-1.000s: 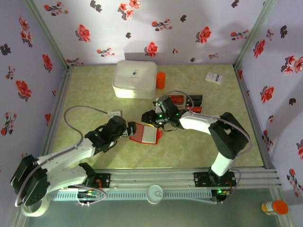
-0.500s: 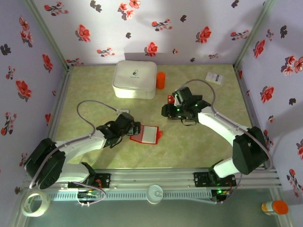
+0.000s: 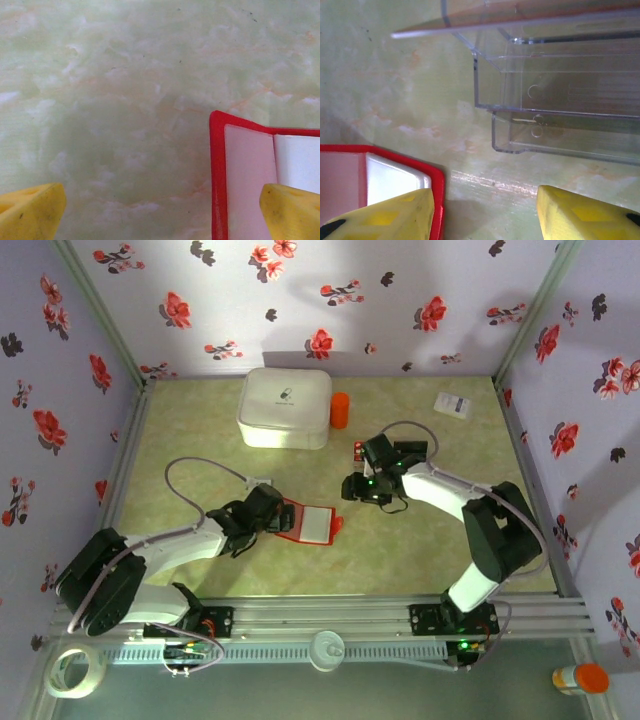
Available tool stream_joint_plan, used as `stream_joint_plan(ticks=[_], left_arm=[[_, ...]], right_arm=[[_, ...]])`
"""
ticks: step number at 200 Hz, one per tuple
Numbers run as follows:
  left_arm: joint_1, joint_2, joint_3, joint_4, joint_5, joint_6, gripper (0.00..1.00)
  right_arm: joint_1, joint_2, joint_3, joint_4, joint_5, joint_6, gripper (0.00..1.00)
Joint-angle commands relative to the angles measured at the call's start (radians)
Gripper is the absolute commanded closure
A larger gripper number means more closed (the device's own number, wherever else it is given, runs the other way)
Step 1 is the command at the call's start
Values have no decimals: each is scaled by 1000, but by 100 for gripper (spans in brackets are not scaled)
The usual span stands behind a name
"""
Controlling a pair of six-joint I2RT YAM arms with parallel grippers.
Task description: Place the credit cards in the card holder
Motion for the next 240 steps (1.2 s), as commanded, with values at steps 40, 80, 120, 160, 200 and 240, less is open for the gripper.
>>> stream_joint_plan(ticks=[40,80,120,160,200,240], left_arm=[[7,8,-7,20,-9,-19,0],[9,-12,-19,22,-9,-20,0],[7,-10,-19,26,-8,-23,0],[7,1,-22,39,-3,-28,0],[9,2,-31,48,1,-28,0],[9,-1,-42,57,1,-22,0]], right_arm=[[-2,63,27,61,-12,14,43],[-5,130,87,69,-7,8,43],[-23,197,187,43,2,-20,43],[-44,262,298,23,-11,-55,43],[-44,216,341,-1,-170,-106,43],[-61,102,374,-121,-73,-210,42]])
